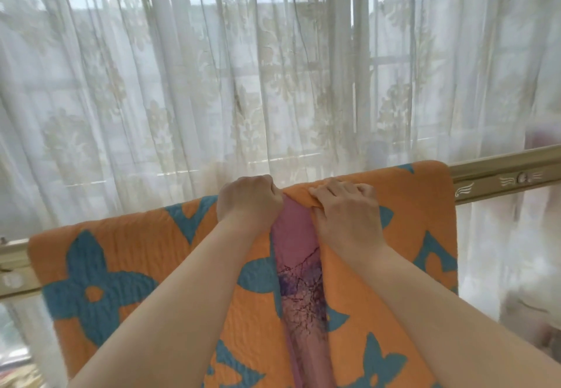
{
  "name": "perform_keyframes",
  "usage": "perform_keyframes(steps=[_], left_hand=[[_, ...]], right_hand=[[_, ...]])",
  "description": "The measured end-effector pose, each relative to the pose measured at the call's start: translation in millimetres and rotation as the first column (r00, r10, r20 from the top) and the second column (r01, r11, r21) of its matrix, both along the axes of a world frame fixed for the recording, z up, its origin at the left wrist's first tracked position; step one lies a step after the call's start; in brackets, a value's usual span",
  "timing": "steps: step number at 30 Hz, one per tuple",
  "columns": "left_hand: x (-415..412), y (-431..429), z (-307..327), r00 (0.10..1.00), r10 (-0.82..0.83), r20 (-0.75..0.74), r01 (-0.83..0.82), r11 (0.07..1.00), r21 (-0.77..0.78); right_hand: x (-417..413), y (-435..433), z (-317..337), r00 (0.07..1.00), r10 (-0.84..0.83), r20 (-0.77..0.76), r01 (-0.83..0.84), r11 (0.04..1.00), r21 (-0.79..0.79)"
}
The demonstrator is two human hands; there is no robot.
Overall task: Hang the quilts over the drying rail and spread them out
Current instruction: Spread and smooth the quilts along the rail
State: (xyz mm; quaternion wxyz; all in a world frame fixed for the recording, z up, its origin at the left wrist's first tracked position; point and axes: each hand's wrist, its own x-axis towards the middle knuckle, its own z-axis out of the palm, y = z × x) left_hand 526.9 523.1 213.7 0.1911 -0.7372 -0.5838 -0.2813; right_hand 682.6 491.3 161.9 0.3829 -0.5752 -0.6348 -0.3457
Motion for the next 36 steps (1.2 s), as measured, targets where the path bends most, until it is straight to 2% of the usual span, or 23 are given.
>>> perform_keyframes(steps=[7, 16, 21, 24, 26, 28, 30, 33, 36], left_hand=[[-15, -3, 2, 1.0, 0.001, 0.016, -0.001, 1.0, -0.022], [-19, 1, 6, 0.997, 0.069, 0.03, -0.067, 0.995, -0.068], [-6, 4, 10, 0.986, 0.167, 0.028, -0.161, 0.977, -0.138], [16, 11, 19, 0.979, 0.202, 0.01, -0.194, 0.951, -0.241], [47, 10, 24, 0.988, 0.073, 0.135, -0.046, 0.98, -0.195], [90, 5, 23, 0.953, -0.086, 0.29, 0.109, 0.992, -0.066], [128, 4, 11, 0.93, -0.126, 0.345, 0.124, 0.992, 0.03], [152, 13, -20, 0.976, 0.003, 0.219, -0.036, 0.989, 0.145], [157, 13, -30, 0.993, 0.037, 0.115, -0.063, 0.97, 0.234]], right_hand=[[28, 0, 43, 0.995, 0.016, -0.101, -0.027, 0.994, -0.105], [107, 19, 71, 0.95, -0.152, -0.274, 0.079, 0.963, -0.259], [141, 26, 73, 0.89, -0.022, -0.455, -0.219, 0.855, -0.47], [151, 26, 74, 0.884, 0.01, -0.467, -0.263, 0.837, -0.479], [152, 26, 71, 0.888, 0.021, -0.459, -0.251, 0.858, -0.448], [154, 25, 66, 0.885, 0.051, -0.463, -0.251, 0.889, -0.383], [154, 27, 57, 0.883, 0.102, -0.457, -0.254, 0.924, -0.285], [155, 27, 44, 0.911, 0.129, -0.392, -0.209, 0.963, -0.168], [165, 21, 46, 0.935, 0.13, -0.329, -0.199, 0.962, -0.188]])
